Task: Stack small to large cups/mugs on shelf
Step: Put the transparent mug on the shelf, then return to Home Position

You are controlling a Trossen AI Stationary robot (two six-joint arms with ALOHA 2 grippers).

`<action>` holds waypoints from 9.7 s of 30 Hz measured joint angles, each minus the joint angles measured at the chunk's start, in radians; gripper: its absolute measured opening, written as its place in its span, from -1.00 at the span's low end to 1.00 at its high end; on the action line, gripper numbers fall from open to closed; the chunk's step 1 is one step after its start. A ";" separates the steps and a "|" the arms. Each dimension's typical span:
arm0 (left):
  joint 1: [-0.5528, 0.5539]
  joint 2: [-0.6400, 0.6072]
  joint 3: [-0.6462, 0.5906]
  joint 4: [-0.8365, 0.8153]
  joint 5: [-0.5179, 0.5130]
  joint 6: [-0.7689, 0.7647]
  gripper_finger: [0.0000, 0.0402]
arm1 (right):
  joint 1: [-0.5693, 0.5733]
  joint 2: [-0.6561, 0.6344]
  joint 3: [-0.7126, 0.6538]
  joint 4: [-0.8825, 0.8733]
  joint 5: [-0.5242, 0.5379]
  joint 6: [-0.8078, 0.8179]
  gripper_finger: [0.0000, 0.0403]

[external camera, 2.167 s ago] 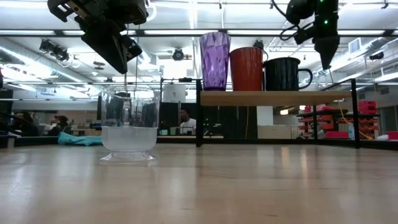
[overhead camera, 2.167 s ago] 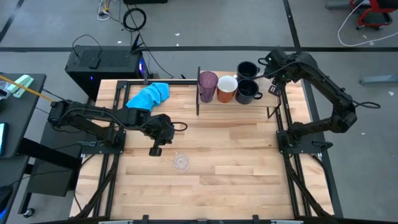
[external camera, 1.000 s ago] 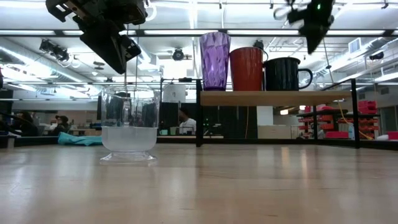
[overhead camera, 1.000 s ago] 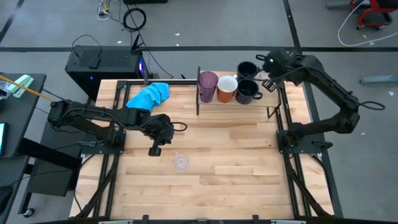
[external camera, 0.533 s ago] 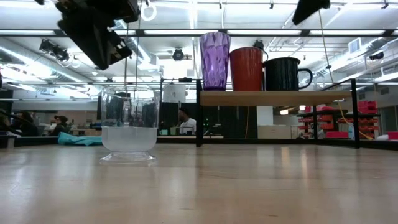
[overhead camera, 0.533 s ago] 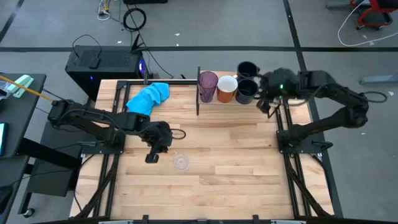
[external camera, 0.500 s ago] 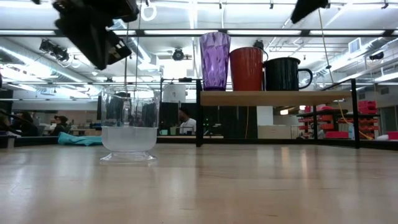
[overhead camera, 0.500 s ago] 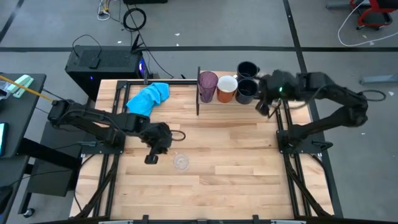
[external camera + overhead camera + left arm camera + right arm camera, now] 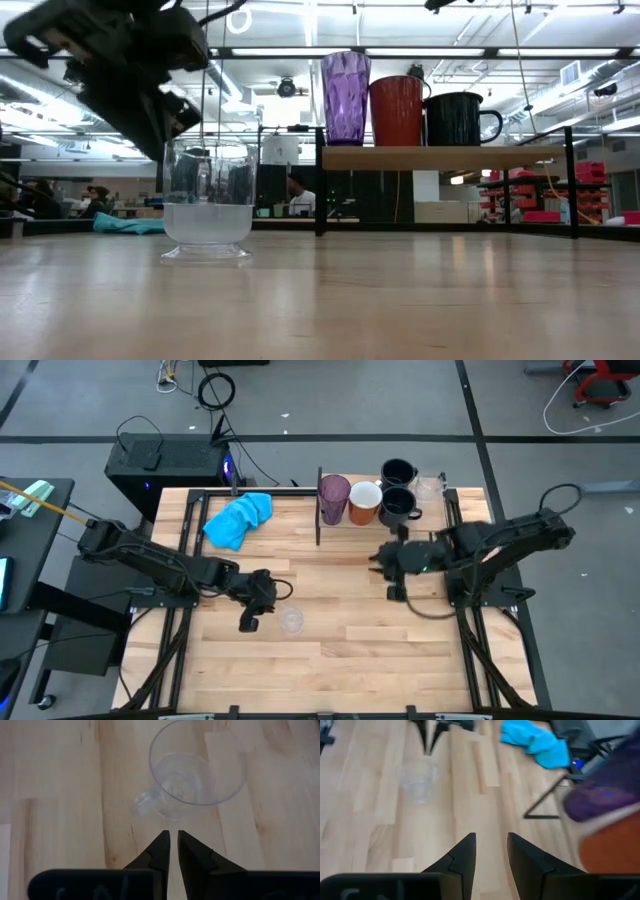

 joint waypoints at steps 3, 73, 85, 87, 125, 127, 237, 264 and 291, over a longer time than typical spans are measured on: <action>0.000 0.005 -0.040 0.083 -0.019 -0.006 -0.82 | 0.026 0.038 -0.017 0.048 0.000 -0.014 -0.41; 0.035 0.112 -0.073 0.496 -0.065 0.132 -0.92 | 0.039 0.724 0.202 0.391 -0.466 -0.356 -0.41; 0.035 0.112 -0.048 0.362 -0.065 0.129 -0.95 | 0.039 0.803 0.278 0.291 -0.429 -0.443 -0.41; 0.035 0.112 -0.048 0.359 -0.065 0.128 -0.95 | 0.038 0.807 0.278 0.297 -0.426 -0.461 -0.41; 0.035 -0.046 -0.048 0.224 -0.065 0.124 -0.94 | -0.005 0.457 0.277 -0.124 -0.345 -0.185 -0.98; 0.035 -0.046 -0.048 0.219 -0.065 0.115 -0.93 | -0.016 0.402 0.277 -0.170 -0.324 -0.140 -0.97; 0.035 -0.137 -0.064 0.231 -0.074 0.196 -0.94 | -0.650 -0.316 -0.061 -0.260 -0.126 -0.137 -0.10; 0.179 -0.302 -0.358 0.596 -0.138 0.120 -0.94 | -0.399 -0.880 -0.980 0.825 -0.440 -0.124 -0.13; 0.208 -0.894 -0.688 0.714 -0.385 0.124 -0.98 | -0.402 -1.250 -1.304 0.882 -0.433 -0.086 -0.67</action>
